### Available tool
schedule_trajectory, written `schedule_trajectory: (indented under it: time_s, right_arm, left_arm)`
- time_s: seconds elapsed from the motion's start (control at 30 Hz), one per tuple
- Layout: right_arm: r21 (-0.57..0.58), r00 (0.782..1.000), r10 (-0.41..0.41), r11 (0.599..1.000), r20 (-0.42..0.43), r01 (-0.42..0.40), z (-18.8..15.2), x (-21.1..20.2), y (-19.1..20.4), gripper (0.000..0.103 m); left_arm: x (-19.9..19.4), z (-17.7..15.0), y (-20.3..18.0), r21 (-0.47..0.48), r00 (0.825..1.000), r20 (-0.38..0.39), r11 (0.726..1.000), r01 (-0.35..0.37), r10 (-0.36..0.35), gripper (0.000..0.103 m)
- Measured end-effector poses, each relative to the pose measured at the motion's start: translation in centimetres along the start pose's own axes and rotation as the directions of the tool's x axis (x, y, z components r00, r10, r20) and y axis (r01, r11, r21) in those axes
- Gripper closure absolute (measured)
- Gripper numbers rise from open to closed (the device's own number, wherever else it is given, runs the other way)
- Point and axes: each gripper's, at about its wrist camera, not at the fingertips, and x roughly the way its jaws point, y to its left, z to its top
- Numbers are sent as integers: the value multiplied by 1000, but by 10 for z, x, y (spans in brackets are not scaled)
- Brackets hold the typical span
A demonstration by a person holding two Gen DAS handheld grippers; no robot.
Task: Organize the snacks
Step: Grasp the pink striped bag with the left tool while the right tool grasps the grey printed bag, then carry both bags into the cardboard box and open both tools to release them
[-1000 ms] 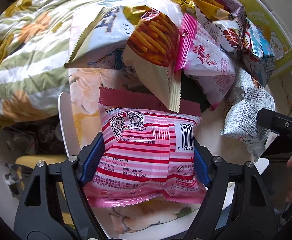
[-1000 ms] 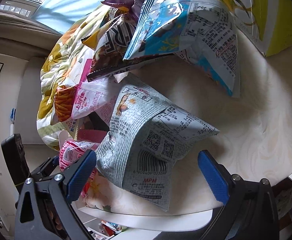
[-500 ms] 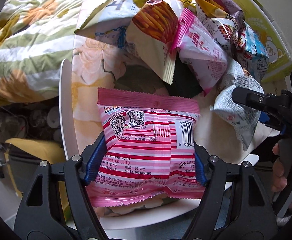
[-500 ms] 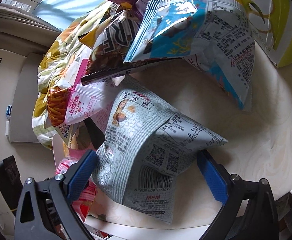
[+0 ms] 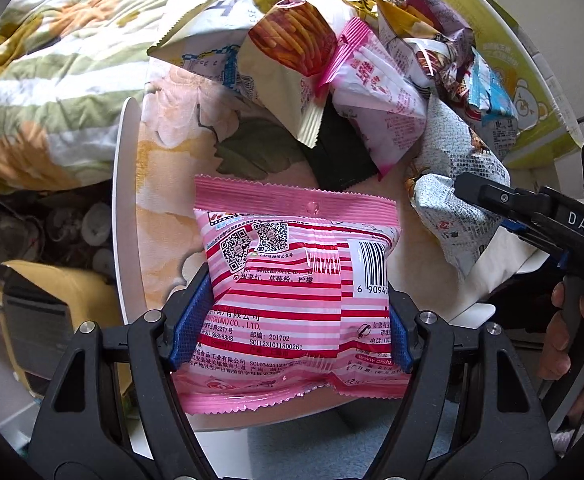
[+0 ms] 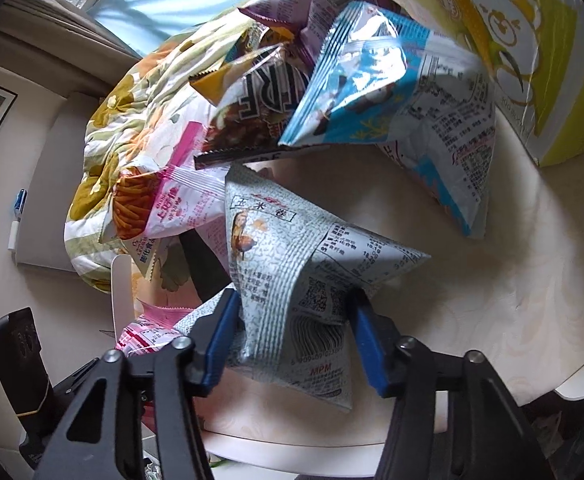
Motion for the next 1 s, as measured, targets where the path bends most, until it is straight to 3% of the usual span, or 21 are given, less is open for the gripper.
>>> schedule_trajectory:
  time_s: [0.2, 0.23, 0.6, 0.77, 1.0]
  right_arm:
    - [-23, 1000, 19, 1000, 25, -19, -2, -9, 5, 65]
    - [-30, 999, 25, 999, 30, -24, -4, -11, 4, 76]
    - [-122, 992, 57, 992, 108, -44, -11, -62, 20, 77]
    - [-169, 980, 81, 984, 182, -50, 0, -109, 26, 76]
    - [-217, 935, 123, 975, 333, -51, 34, -176, 15, 76]
  left_arm:
    - [-14, -5, -9, 5, 1000, 24, 1000, 18, -18, 32]
    - [-17, -5, -10, 6, 999, 29, 1000, 19, -19, 32]
    - [-75, -1, -33, 48, 990, 142, 999, 5, -12, 32]
    - [-111, 22, -63, 101, 973, 228, 995, -2, -21, 32]
    - [-145, 68, -132, 196, 939, 341, 980, -18, -51, 32]
